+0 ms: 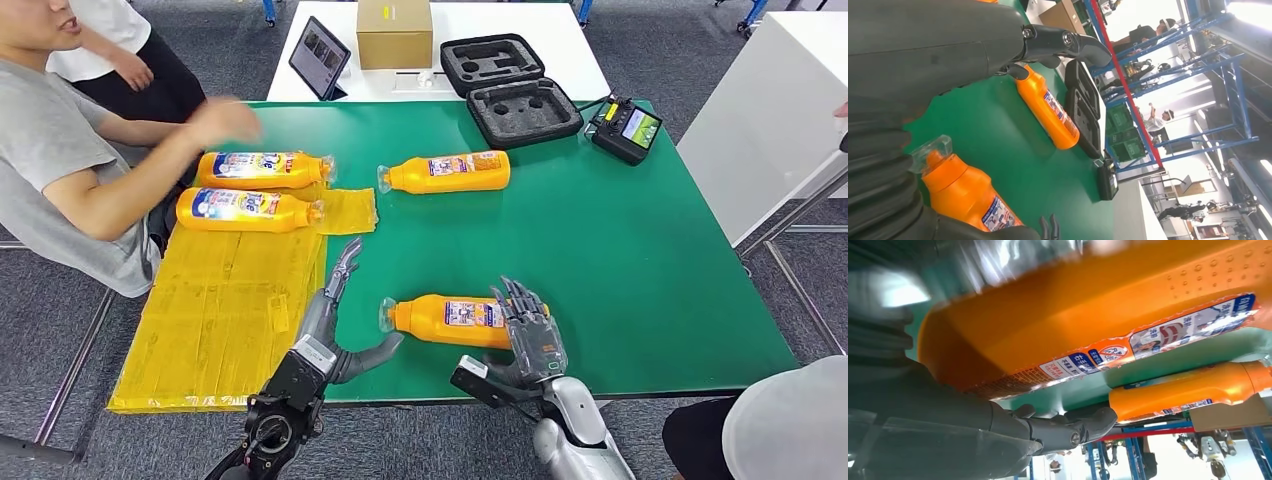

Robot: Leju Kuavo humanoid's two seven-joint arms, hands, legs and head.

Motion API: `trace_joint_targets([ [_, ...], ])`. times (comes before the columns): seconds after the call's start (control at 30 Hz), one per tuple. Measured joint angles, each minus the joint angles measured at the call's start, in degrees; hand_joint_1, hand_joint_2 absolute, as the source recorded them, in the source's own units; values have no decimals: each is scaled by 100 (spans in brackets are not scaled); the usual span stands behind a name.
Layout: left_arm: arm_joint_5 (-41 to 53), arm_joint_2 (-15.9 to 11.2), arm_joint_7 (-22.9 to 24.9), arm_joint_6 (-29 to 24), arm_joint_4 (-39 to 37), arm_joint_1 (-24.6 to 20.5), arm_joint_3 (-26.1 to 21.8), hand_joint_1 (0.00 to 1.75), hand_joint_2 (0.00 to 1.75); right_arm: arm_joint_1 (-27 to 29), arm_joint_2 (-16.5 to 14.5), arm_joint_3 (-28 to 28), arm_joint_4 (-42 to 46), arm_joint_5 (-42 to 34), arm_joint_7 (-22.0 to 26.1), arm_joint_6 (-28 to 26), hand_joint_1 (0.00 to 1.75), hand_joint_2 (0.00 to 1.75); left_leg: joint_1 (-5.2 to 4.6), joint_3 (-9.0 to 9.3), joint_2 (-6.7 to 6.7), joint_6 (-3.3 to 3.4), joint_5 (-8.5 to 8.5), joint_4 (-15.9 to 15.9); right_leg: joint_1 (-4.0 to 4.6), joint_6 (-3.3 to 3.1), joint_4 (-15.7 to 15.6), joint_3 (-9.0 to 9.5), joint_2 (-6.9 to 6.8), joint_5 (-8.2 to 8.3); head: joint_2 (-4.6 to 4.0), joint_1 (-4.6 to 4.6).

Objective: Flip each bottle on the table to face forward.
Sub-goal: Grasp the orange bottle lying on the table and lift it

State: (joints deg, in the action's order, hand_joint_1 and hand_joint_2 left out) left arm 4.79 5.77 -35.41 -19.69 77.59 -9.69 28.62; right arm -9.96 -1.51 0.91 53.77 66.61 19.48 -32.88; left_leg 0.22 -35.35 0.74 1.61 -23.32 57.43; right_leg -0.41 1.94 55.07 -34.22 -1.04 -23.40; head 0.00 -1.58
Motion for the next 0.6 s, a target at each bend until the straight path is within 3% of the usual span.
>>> trace_joint_targets([
  [0.6, 2, 16, 19, 92, -169, -176, 76, 0, 175, -141, 59, 450, 48, 1433, -852, 98, 0, 175, 0, 27, 7, 0, 0, 0, 0, -3, 0, 21, 5, 3, 0, 0],
])
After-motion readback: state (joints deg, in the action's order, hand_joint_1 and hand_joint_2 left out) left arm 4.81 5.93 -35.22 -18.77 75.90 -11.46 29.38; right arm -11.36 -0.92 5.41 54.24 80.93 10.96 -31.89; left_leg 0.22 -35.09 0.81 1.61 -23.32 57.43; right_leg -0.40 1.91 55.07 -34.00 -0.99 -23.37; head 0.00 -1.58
